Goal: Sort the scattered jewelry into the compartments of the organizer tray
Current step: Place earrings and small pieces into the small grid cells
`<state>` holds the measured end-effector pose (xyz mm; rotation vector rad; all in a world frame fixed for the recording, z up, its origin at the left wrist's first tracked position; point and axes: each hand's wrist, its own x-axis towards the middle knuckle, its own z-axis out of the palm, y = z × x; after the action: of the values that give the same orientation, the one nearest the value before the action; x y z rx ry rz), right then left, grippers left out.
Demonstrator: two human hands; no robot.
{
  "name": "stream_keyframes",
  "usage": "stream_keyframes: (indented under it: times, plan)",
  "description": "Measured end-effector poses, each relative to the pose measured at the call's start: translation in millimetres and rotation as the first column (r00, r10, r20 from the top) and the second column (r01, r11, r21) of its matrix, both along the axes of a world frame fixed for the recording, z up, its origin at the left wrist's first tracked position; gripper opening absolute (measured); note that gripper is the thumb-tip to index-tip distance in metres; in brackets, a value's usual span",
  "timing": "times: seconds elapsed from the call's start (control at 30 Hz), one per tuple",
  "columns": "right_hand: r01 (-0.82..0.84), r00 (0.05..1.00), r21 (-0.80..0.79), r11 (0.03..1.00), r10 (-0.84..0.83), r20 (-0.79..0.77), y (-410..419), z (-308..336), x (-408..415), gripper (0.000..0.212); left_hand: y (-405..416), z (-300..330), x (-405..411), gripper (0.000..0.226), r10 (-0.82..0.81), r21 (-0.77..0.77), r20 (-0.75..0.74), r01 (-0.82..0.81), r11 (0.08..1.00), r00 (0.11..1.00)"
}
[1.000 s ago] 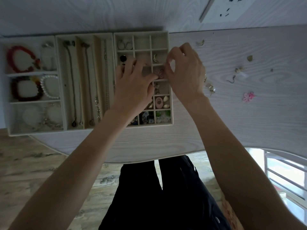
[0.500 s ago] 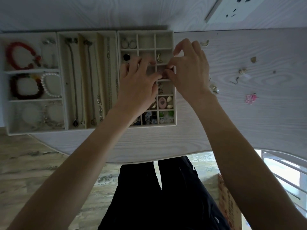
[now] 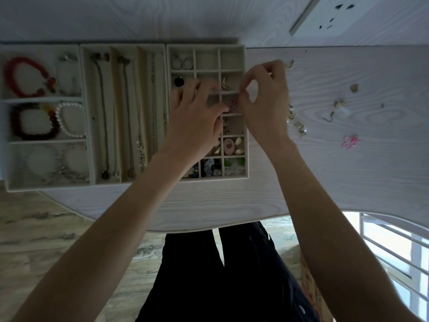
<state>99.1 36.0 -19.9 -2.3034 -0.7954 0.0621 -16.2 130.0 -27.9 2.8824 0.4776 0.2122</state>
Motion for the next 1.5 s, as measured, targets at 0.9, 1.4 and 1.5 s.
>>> stream_keyframes:
  times: [0.9, 1.4, 1.5]
  plan:
    - [-0.068, 0.995, -0.030, 0.997, 0.070, 0.074, -60, 19, -7, 0.022, -5, 14, 0, 0.029, -0.023, -0.075, 0.071, 0.028, 0.997, 0.997]
    - [0.404, 0.892, -0.343, 0.848, -0.448, -0.059, -197, 0, 34, 0.033, -59, 18, -3, 0.055, -0.005, -0.055, -0.130, -0.002, 0.998, 0.991]
    - [0.374, 0.901, -0.336, 0.865, -0.425, -0.090, -193, 0, 39, 0.024, -60, 19, -2, 0.055, 0.005, -0.058, -0.133, -0.012, 0.998, 0.991]
